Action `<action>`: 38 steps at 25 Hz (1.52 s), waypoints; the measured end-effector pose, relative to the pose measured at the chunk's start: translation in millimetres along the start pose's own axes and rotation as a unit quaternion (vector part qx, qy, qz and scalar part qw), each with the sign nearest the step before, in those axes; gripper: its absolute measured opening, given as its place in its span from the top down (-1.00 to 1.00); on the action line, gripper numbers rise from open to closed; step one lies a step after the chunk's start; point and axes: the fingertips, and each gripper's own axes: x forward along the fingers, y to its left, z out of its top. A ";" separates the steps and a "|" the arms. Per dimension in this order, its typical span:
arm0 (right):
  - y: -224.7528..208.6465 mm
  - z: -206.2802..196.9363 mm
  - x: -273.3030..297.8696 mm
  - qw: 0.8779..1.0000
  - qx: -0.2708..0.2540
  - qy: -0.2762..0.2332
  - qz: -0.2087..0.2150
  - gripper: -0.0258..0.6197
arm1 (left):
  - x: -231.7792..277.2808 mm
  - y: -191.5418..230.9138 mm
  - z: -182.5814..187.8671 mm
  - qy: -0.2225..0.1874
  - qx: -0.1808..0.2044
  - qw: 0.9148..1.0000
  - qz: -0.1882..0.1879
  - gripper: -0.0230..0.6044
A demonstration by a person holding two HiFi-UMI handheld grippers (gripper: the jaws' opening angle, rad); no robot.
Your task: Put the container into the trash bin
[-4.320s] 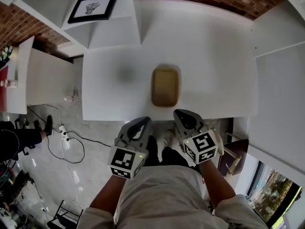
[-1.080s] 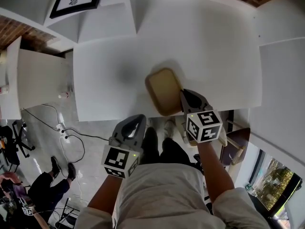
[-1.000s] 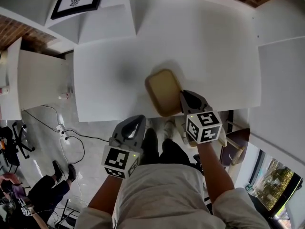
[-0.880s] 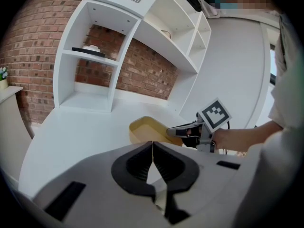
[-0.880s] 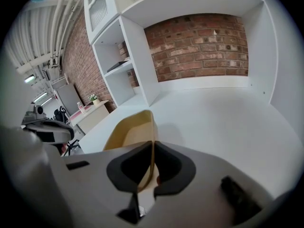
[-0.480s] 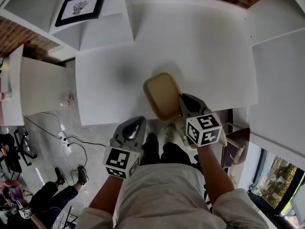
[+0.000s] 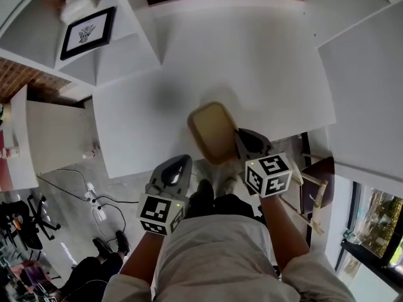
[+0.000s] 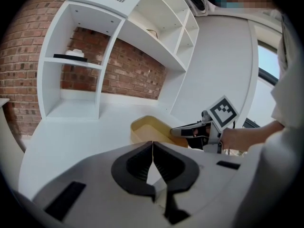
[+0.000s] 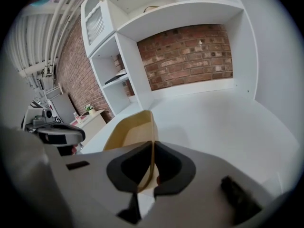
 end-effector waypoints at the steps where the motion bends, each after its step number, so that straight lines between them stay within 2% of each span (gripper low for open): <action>1: -3.6 -1.9 -5.0 1.000 0.003 -0.003 -0.004 0.81 | 2.4 -4.7 0.2 0.002 0.004 1.000 -0.005 0.87; 10: -35.7 -22.4 -64.3 0.998 0.037 -0.029 -0.040 0.81 | 20.2 -60.8 2.6 0.011 0.037 0.998 -0.051 0.87; 15: -58.1 -42.1 -103.4 0.996 0.056 -0.037 -0.062 0.81 | 27.3 -96.2 0.0 0.014 0.028 0.997 -0.072 0.87; 33: -151.6 -139.5 -257.3 0.978 0.128 -0.058 -0.154 0.81 | 49.2 -252.3 -35.7 0.044 0.093 0.984 -0.144 0.87; 38: -171.5 -168.3 -284.4 0.973 0.141 -0.057 -0.172 0.81 | 52.5 -282.4 -48.4 0.052 0.108 0.981 -0.154 0.87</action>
